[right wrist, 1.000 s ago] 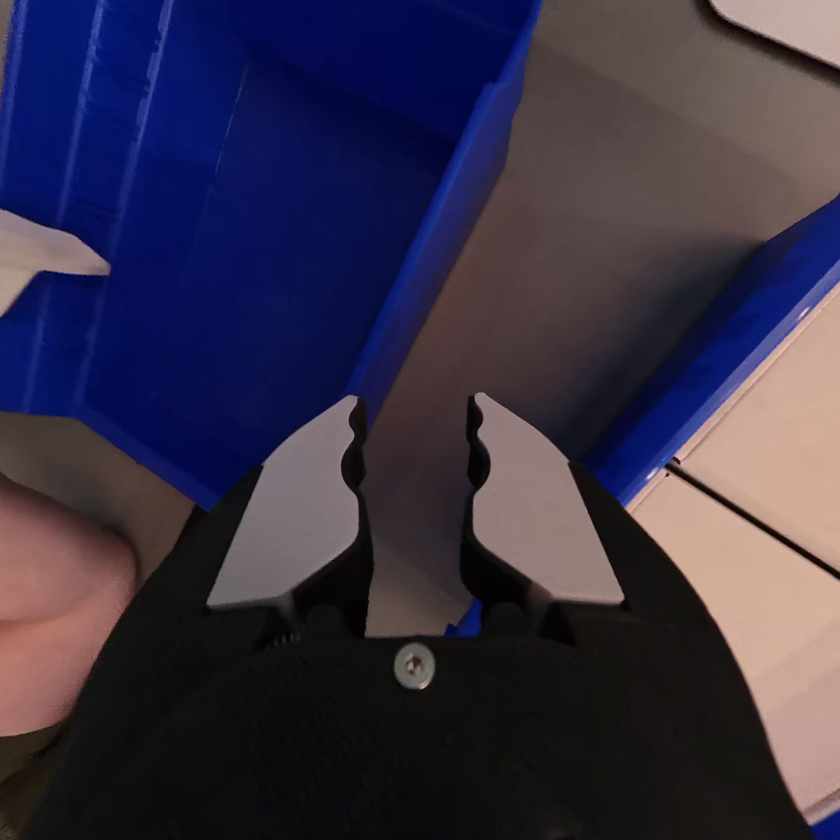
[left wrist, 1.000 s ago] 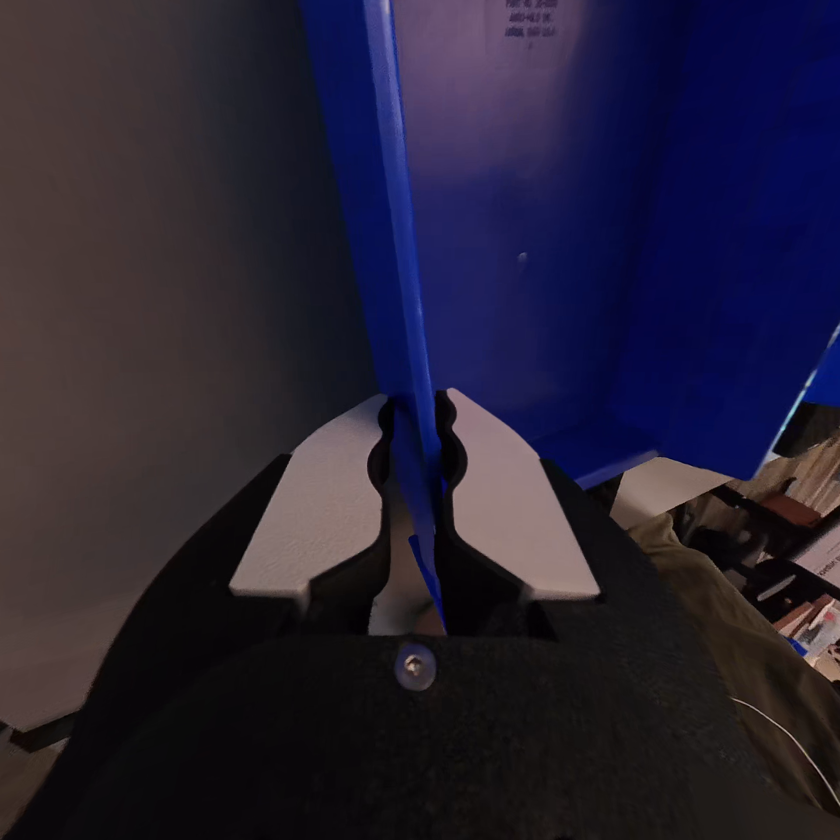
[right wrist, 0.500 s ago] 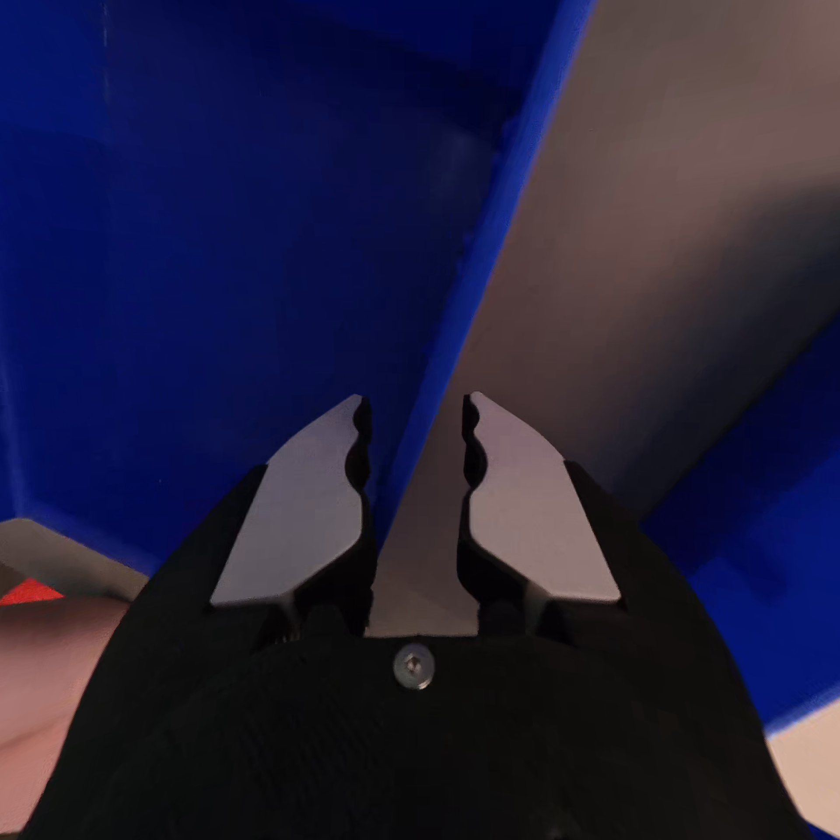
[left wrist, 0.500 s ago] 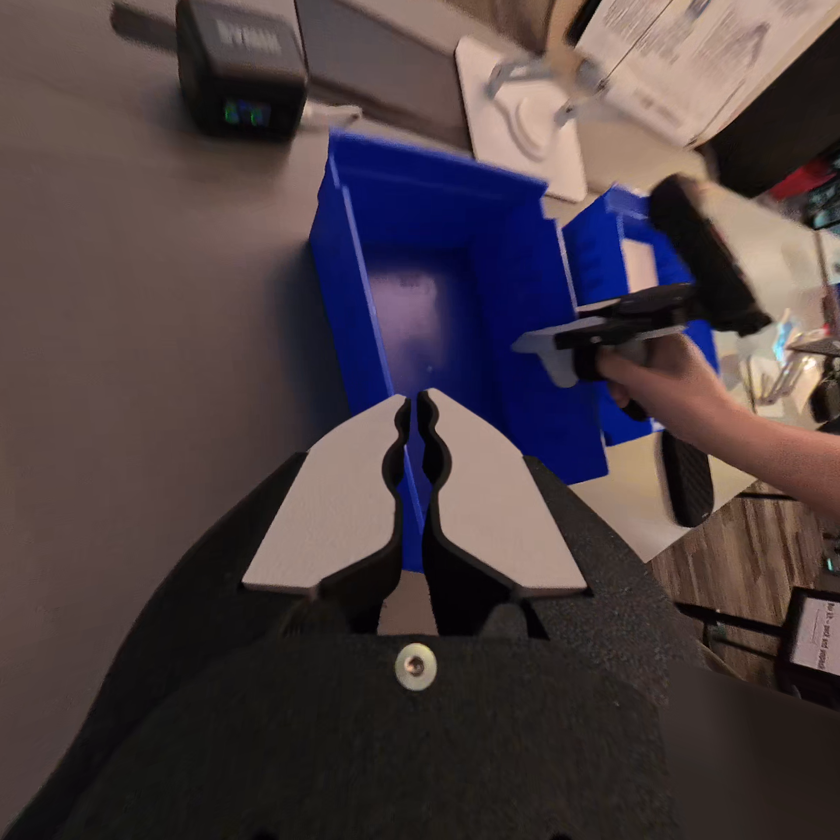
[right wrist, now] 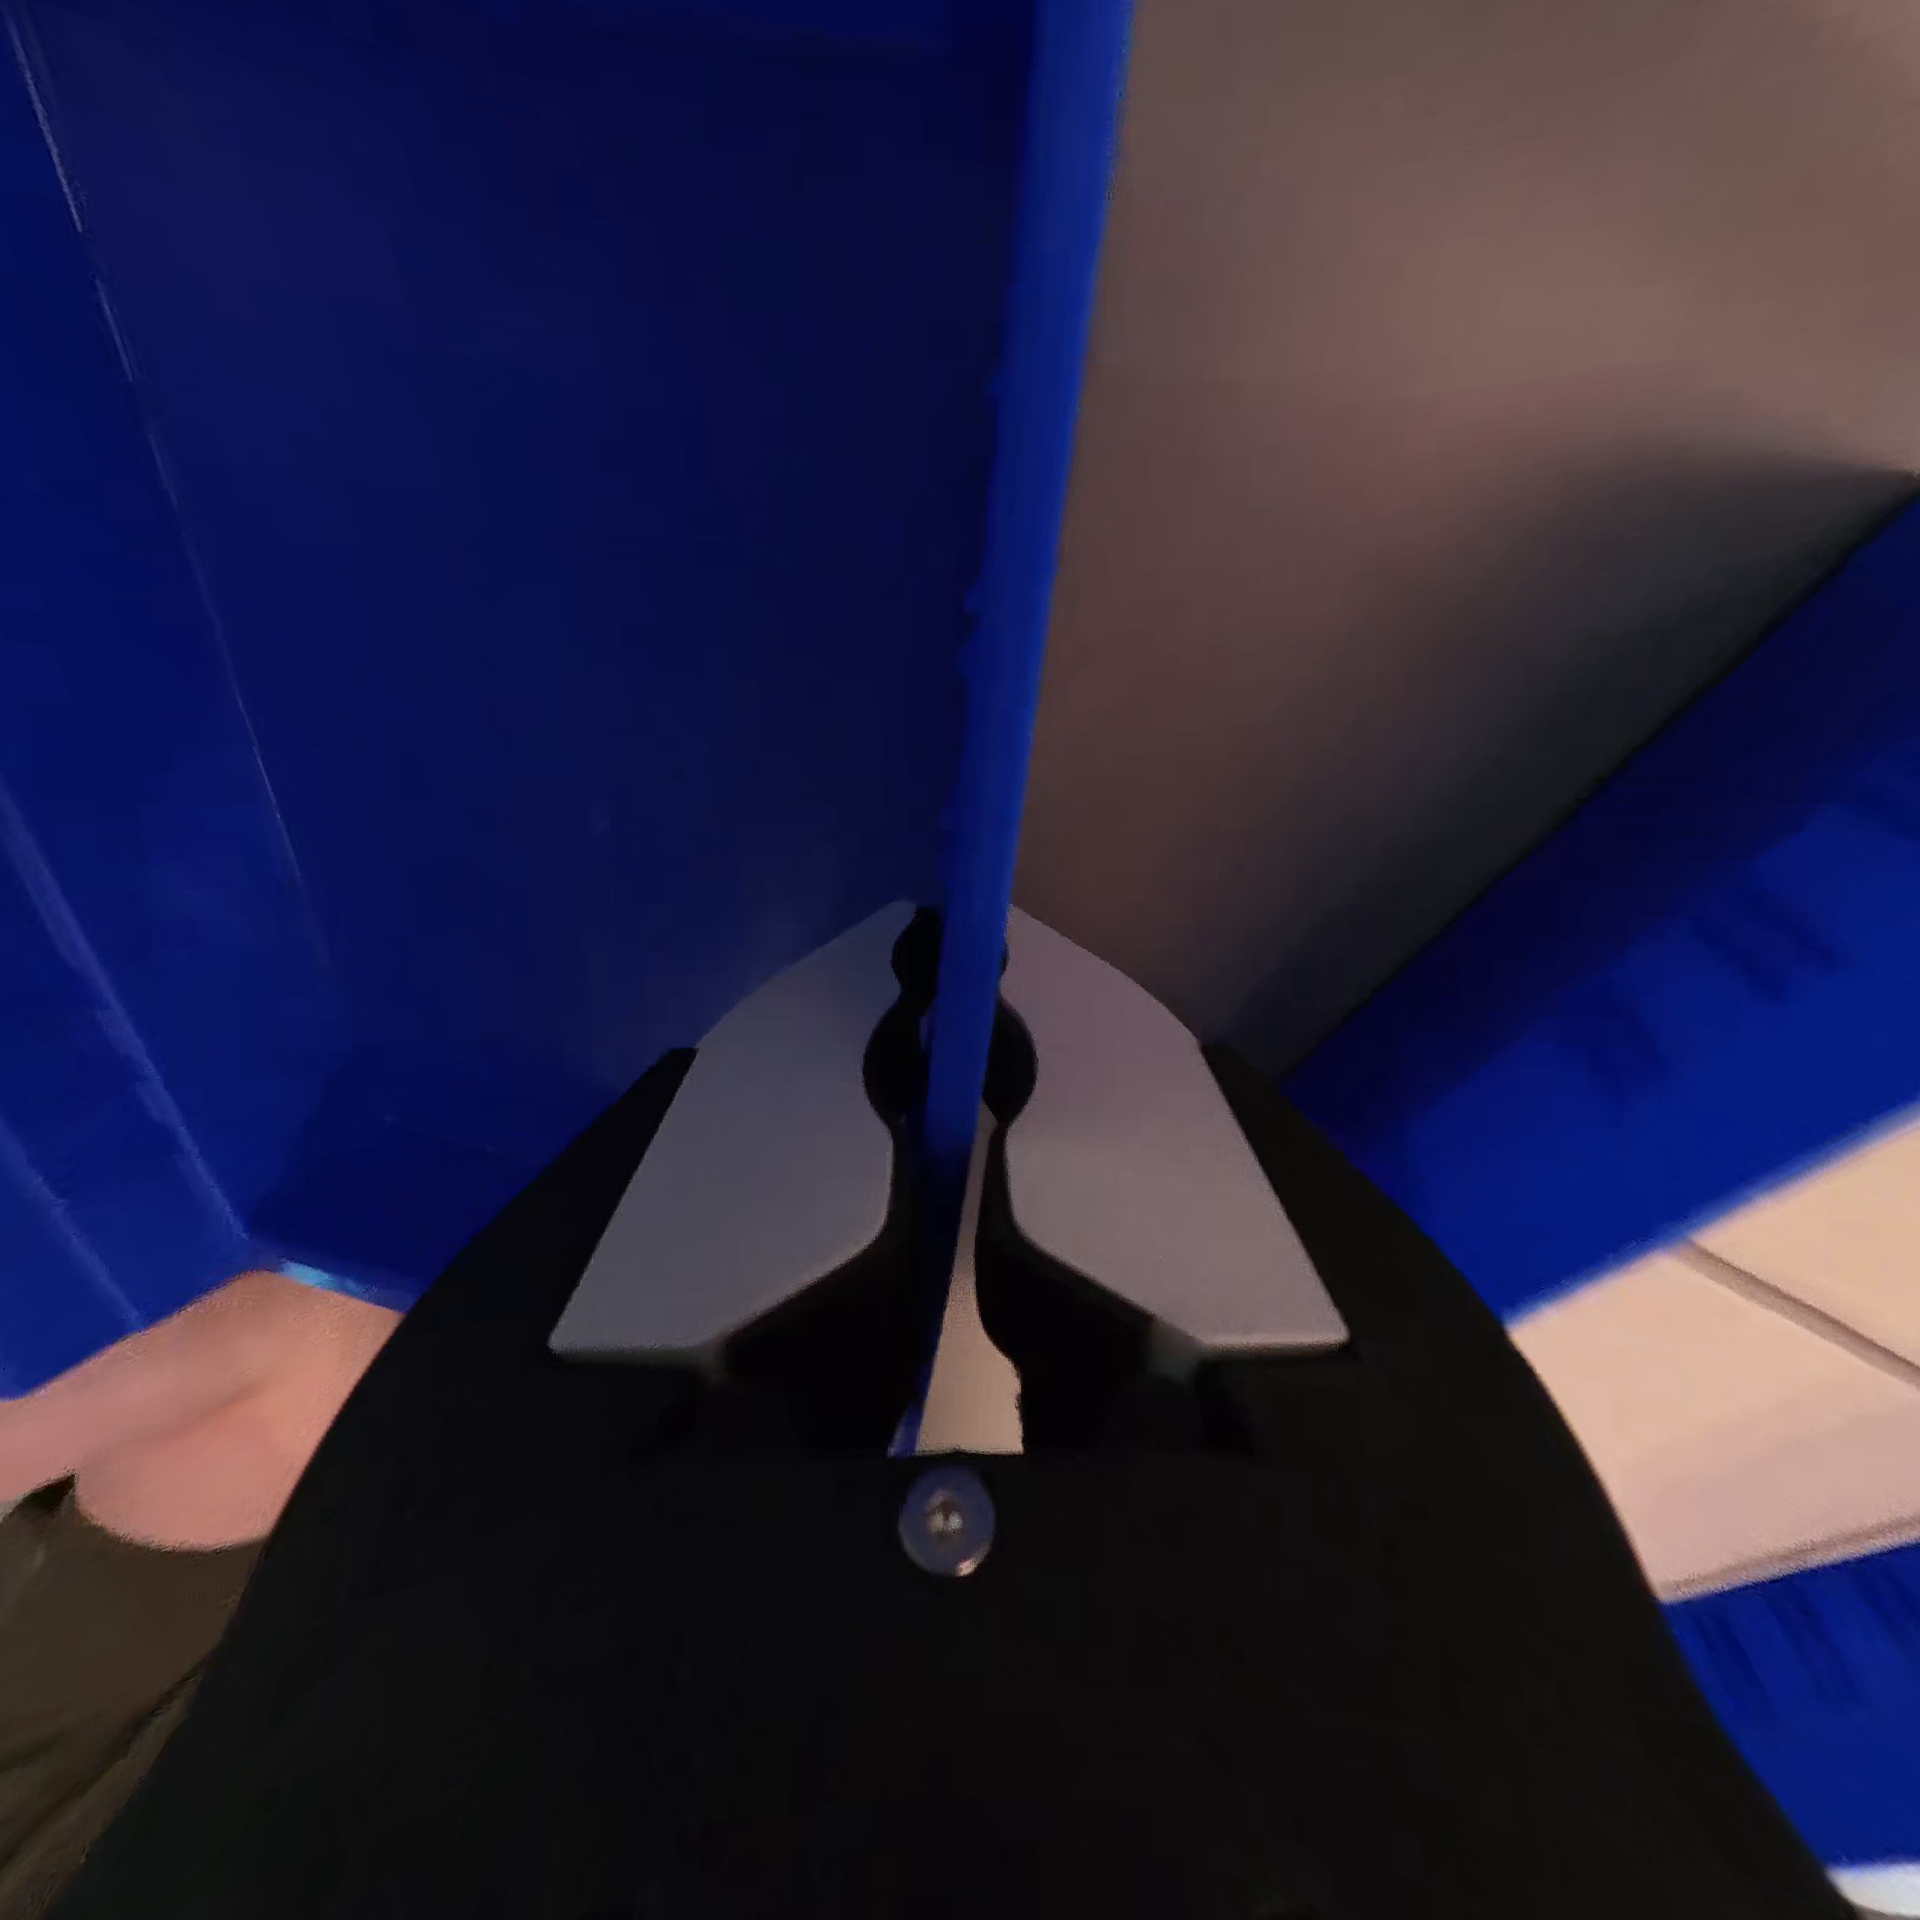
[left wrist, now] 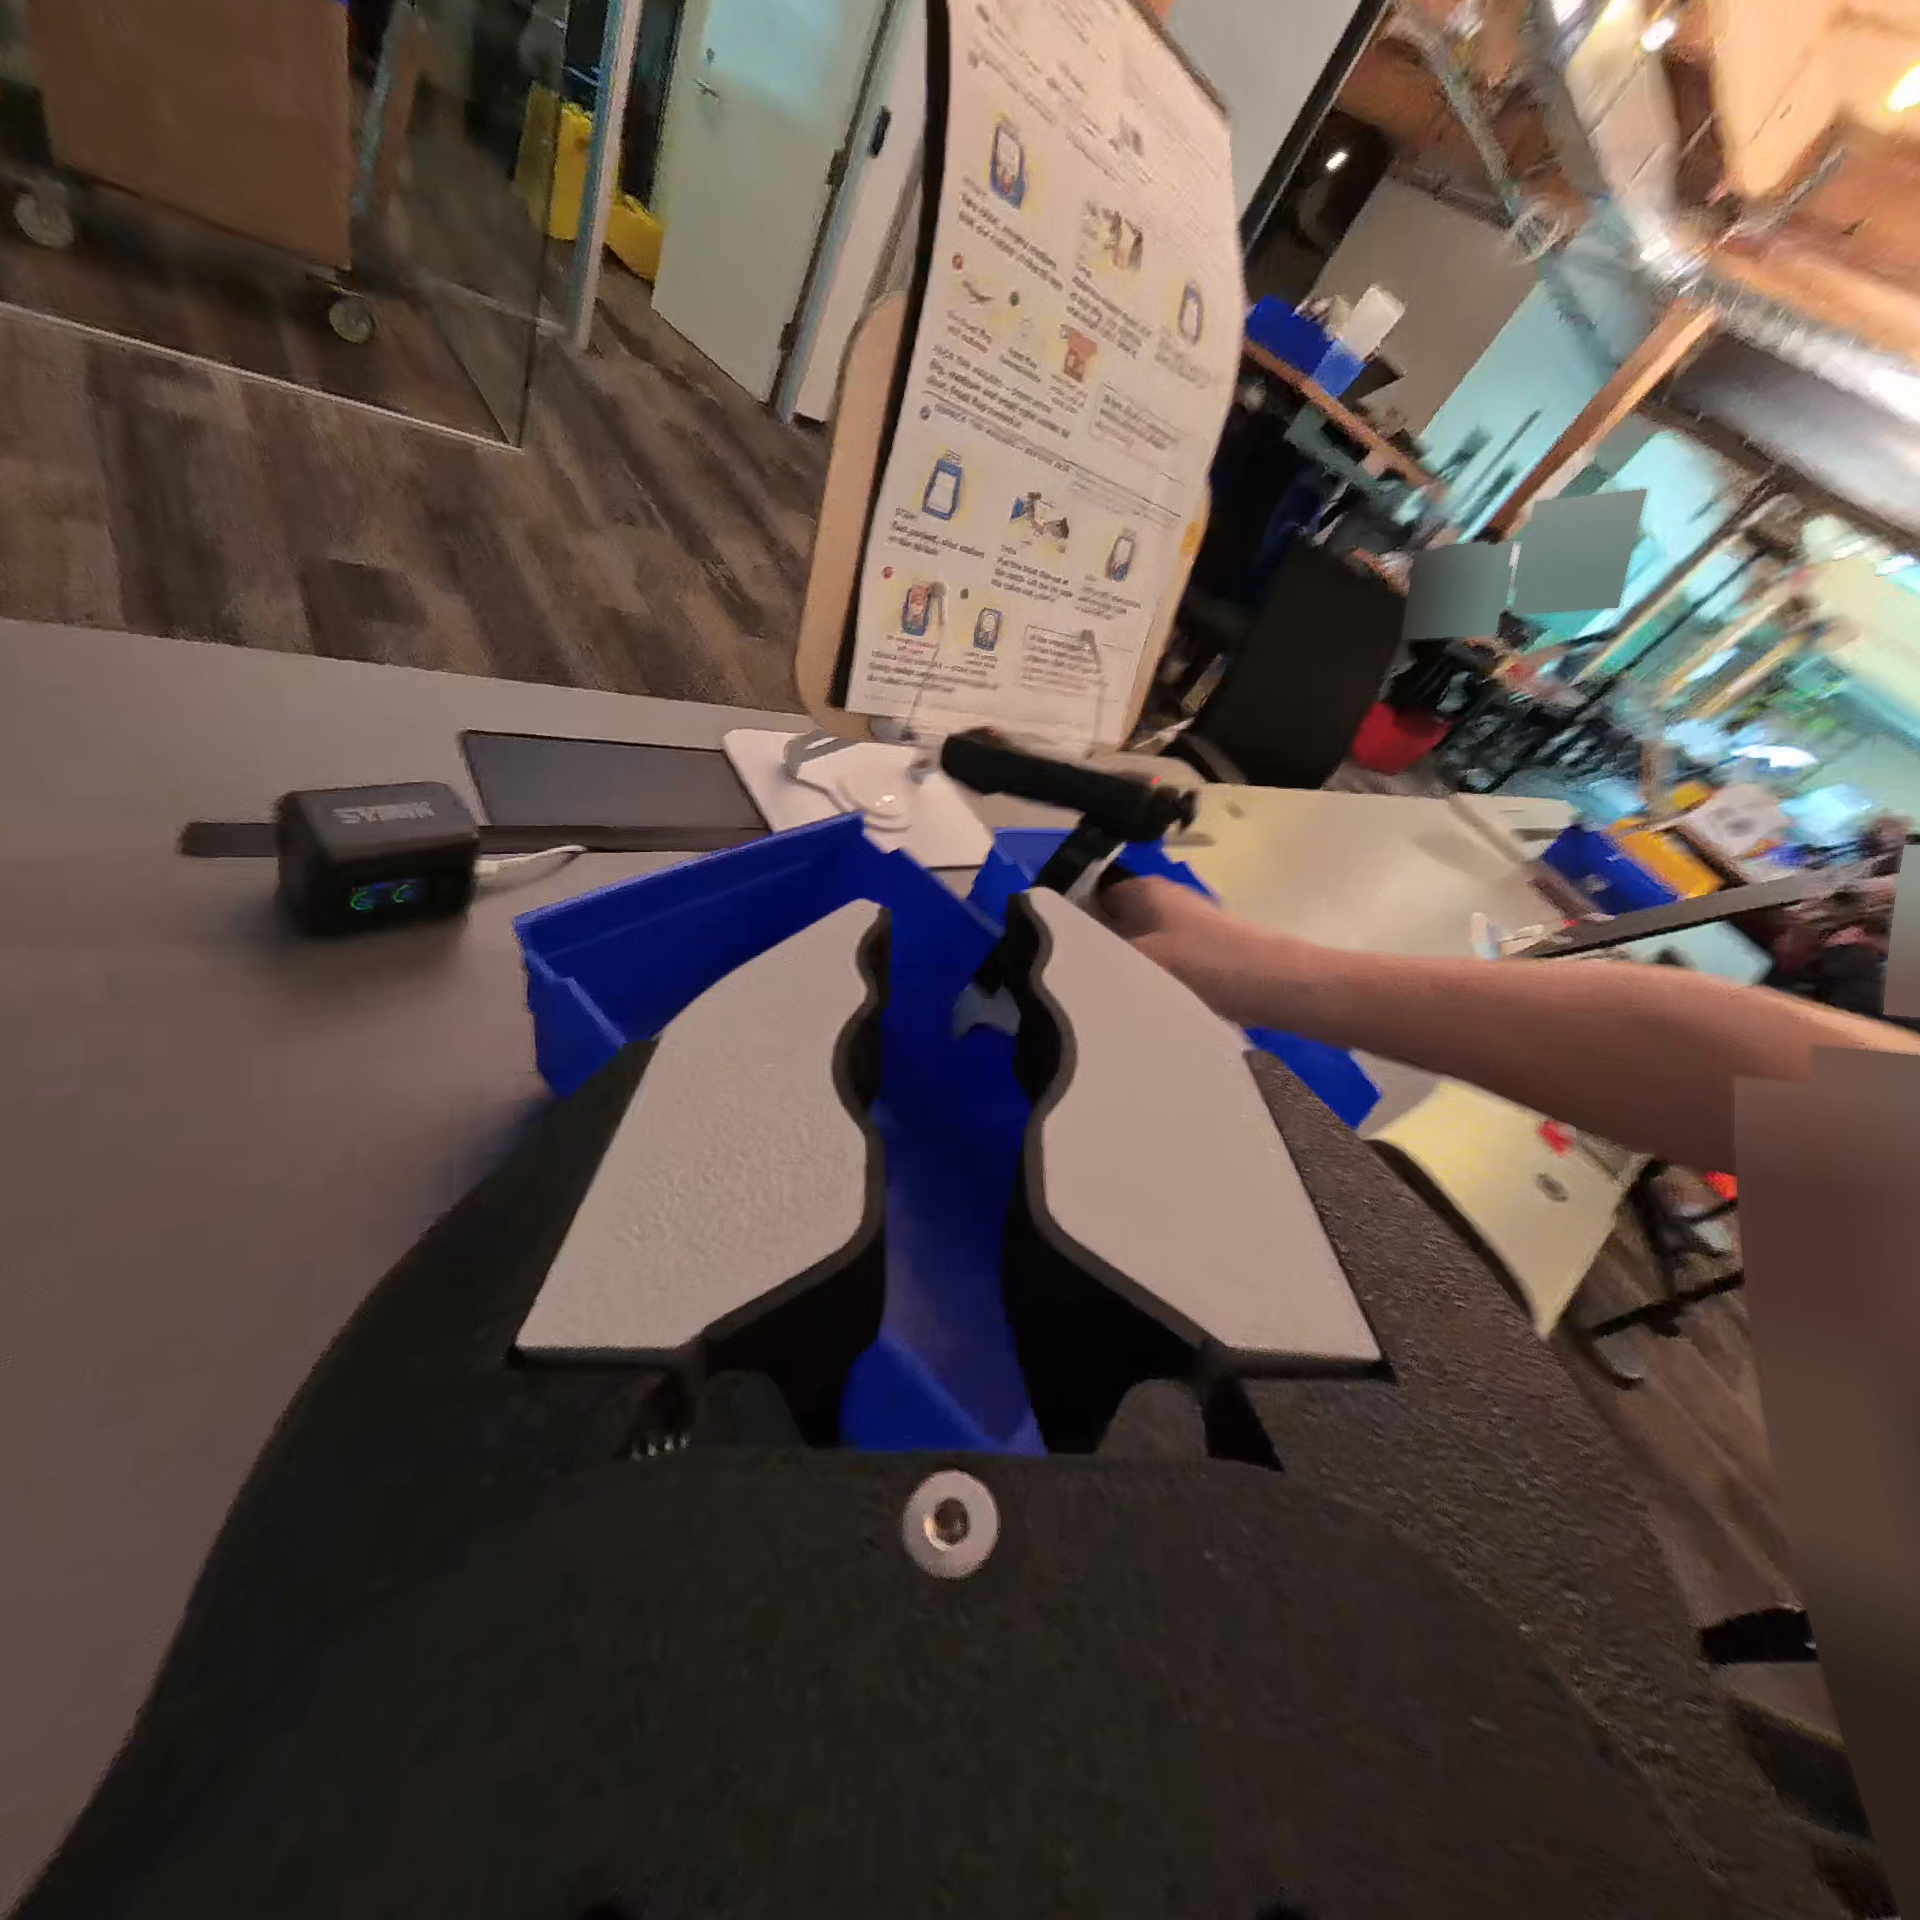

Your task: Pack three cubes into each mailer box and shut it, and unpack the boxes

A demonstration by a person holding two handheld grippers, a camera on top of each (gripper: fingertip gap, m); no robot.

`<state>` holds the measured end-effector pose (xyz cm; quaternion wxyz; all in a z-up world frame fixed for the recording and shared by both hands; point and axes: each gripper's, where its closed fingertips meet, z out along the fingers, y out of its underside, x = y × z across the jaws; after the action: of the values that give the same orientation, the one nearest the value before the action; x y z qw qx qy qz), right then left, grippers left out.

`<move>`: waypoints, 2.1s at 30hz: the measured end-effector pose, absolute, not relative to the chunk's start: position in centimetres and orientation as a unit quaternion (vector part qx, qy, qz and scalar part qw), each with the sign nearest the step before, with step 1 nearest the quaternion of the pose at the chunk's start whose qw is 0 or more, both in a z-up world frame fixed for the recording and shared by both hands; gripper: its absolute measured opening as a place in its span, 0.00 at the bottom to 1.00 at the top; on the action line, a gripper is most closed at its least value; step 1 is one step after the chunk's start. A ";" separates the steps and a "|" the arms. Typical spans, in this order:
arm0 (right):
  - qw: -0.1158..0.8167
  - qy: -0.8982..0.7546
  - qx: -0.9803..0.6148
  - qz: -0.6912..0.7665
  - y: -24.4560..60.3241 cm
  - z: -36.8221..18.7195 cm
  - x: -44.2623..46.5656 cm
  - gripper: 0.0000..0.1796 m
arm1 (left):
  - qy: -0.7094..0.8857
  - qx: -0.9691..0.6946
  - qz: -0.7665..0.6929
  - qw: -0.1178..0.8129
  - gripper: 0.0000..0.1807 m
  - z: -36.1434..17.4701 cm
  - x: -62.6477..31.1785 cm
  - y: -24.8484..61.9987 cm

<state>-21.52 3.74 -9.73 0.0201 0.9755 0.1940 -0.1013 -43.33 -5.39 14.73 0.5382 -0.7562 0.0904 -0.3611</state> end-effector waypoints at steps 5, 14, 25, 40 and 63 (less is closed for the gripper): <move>0.043 0.232 0.964 -0.123 2.9 -2.1 -19.5 0.04 | 0.104 -0.729 -0.325 0.593 0.17 17.6 -41.9 -7.9; -0.005 0.145 0.988 -0.060 3.1 9.0 6.2 0.03 | 0.238 -0.777 -0.284 0.510 0.14 13.8 -35.5 -8.3; -0.071 -0.042 0.994 -0.073 -1.3 0.3 32.4 0.04 | 0.331 -0.850 -0.363 0.192 0.10 -3.2 -15.6 -4.0; -0.077 -0.072 0.973 -0.204 0.7 -12.0 31.9 0.06 | 0.230 -0.952 -0.204 -0.002 0.20 -7.1 -12.2 1.0; -0.029 -0.029 0.982 -0.183 1.4 -12.5 27.3 0.08 | 0.101 -0.992 -0.072 -0.010 0.02 -8.2 -30.4 3.6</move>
<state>27.31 1.42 -12.50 -0.0292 0.9822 -0.0292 -0.1832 -30.41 3.60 -8.24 -0.0104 -0.9923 0.1007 -0.0718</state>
